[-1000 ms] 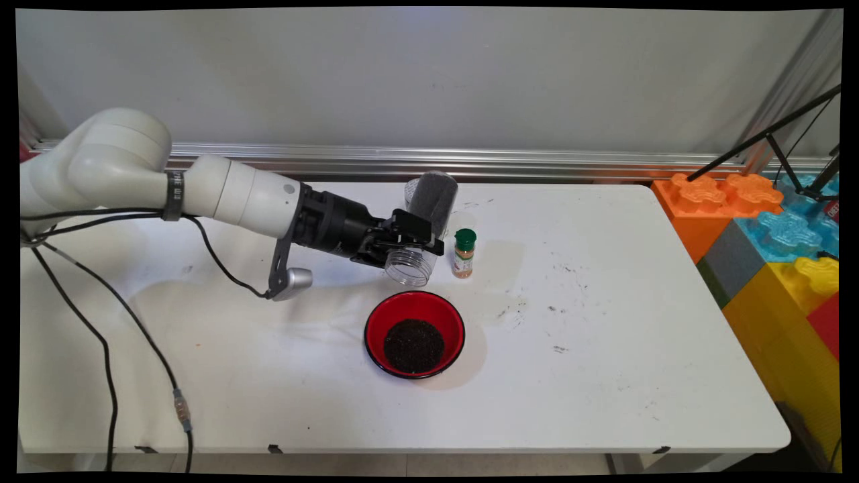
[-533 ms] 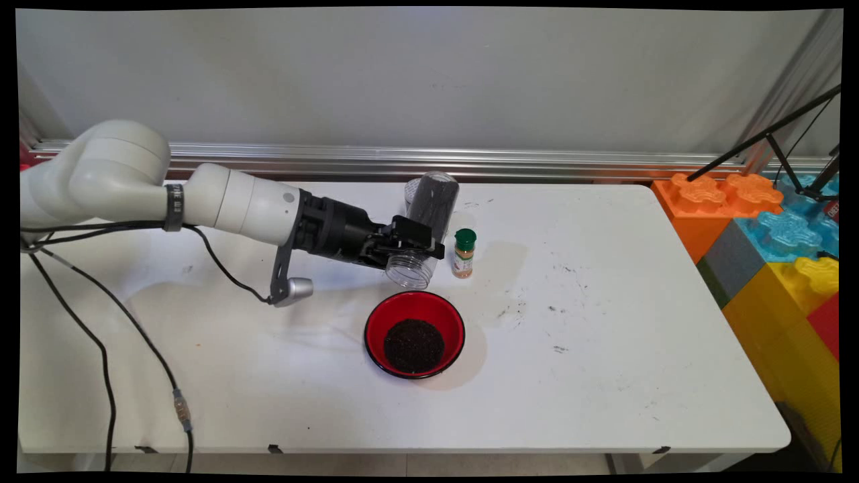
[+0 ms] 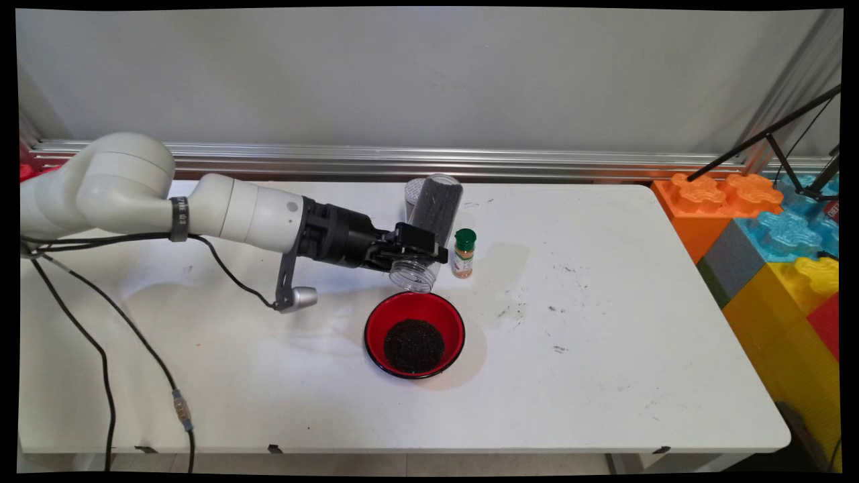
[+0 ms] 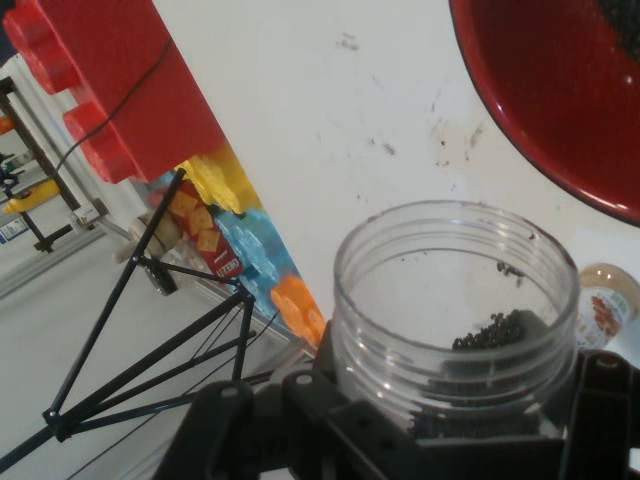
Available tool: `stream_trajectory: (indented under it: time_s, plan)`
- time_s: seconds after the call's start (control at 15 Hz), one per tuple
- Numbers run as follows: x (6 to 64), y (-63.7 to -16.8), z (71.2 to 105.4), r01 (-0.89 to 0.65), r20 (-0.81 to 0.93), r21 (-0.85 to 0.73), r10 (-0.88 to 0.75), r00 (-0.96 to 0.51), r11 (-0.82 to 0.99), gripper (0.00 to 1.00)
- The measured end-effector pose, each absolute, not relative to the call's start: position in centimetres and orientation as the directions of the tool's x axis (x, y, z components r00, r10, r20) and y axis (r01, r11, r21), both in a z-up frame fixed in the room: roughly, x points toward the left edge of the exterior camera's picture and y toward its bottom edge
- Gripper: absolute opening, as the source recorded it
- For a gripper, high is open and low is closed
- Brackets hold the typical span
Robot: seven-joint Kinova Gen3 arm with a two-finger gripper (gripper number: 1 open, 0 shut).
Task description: Pour the black seasoning powder in the red bowl
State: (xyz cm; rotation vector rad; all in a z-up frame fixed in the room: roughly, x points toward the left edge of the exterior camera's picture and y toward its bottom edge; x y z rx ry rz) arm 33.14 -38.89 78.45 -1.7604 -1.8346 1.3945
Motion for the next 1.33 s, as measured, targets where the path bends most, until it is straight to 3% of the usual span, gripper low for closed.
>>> stream_trajectory:
  time_s: [1.33]
  plan:
    - [32.0, -39.1, 76.4, 0.629, -0.507, -0.724, 0.837, -0.207, -0.283, 0.00]
